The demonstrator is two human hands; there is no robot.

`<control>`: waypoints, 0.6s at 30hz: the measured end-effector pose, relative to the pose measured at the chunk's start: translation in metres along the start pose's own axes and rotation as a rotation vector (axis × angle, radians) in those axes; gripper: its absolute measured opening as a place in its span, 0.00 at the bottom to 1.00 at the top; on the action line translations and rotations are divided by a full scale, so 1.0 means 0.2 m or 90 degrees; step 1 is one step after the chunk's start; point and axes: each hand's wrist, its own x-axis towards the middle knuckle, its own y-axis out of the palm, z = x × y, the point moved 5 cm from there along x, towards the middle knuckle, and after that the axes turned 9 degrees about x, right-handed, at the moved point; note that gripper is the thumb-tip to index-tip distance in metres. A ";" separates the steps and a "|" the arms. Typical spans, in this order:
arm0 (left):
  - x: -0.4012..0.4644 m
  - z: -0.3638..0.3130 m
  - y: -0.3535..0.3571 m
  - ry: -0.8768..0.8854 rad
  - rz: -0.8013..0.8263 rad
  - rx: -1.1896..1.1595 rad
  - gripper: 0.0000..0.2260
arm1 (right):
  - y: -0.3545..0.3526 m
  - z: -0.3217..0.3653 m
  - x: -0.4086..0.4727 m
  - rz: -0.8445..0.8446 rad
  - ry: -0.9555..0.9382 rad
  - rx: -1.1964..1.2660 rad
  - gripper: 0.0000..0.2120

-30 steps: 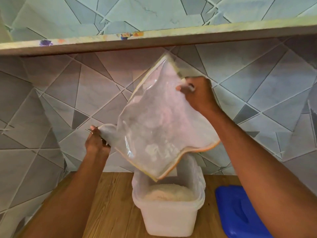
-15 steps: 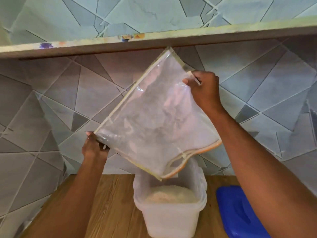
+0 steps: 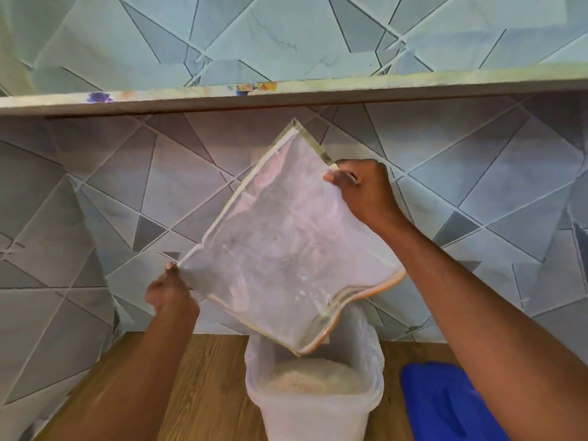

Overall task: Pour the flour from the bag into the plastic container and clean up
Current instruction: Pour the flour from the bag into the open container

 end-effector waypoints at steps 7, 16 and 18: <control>-0.40 -0.40 0.08 0.744 0.104 0.176 0.25 | 0.18 0.08 0.05 0.047 -0.061 -0.014 0.16; -0.33 -0.55 0.26 0.556 0.319 0.062 0.12 | 0.23 0.11 0.13 0.073 -0.117 -0.153 0.11; -0.31 -0.52 0.27 0.510 0.306 0.043 0.14 | 0.21 0.07 0.06 0.005 -0.094 -0.224 0.16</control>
